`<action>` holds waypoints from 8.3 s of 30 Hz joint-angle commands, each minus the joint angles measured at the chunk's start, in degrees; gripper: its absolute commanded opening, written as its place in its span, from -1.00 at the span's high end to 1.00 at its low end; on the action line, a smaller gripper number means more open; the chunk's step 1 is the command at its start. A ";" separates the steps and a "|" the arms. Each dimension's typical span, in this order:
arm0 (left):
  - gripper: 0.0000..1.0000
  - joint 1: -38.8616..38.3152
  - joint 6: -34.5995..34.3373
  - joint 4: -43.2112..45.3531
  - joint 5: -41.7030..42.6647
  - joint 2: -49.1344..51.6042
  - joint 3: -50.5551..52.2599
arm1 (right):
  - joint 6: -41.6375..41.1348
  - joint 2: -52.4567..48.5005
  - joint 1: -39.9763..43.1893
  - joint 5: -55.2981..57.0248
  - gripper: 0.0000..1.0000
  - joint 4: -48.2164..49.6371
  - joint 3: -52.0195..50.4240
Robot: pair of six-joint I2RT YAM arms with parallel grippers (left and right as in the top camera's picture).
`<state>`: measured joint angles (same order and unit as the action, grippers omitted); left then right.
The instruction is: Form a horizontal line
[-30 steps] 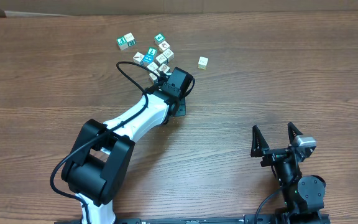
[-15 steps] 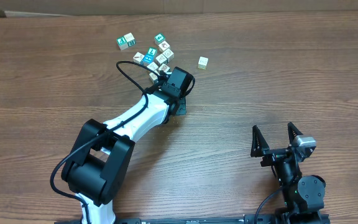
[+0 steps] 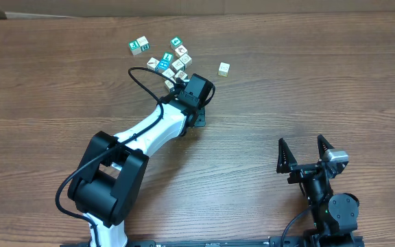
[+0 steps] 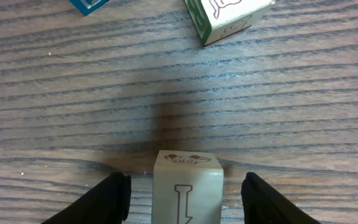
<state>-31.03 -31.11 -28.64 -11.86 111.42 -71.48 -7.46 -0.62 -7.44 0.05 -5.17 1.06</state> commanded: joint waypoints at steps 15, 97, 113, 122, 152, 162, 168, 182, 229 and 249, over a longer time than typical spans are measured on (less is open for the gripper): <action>0.92 8.57 8.48 -9.27 6.73 0.70 -24.44 | 0.24 0.46 0.28 0.31 -1.00 0.35 -0.59; 0.92 3.06 7.96 -21.42 17.62 22.40 -40.28 | 0.26 0.46 0.28 0.31 -1.00 0.35 -0.59; 0.92 2.89 8.81 -11.17 13.66 28.55 -40.26 | 0.26 0.46 0.28 0.28 -1.00 0.35 -0.59; 0.92 8.11 7.89 -7.21 11.26 28.37 -43.74 | 0.26 0.46 0.28 0.31 -1.00 0.35 -0.59; 0.91 10.08 10.38 -23.61 8.11 0.02 -66.18 | 0.26 0.46 0.28 0.31 -1.00 0.35 -0.59; 0.82 10.12 10.40 -23.17 0.55 -2.67 -66.16 | 0.24 0.46 0.28 0.31 -1.00 0.35 -0.59; 0.77 10.12 10.38 -22.75 -6.32 -2.34 -66.16 | 0.24 0.46 0.28 0.28 -1.00 0.35 -0.59; 0.39 11.19 14.43 -30.12 -8.02 10.51 -66.14 | 0.26 0.46 0.28 0.28 -1.00 0.35 -0.59; 0.11 14.01 30.99 -26.93 12.61 31.76 -57.51 | 0.26 0.46 0.28 0.28 -1.00 0.35 -0.59; 0.07 13.88 34.97 -22.73 14.75 31.76 -52.39 | 0.24 0.46 0.28 0.28 -1.00 0.35 -0.59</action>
<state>-16.51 2.15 -50.85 1.96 141.95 -124.79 -7.42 -0.62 -7.42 0.05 -5.13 1.06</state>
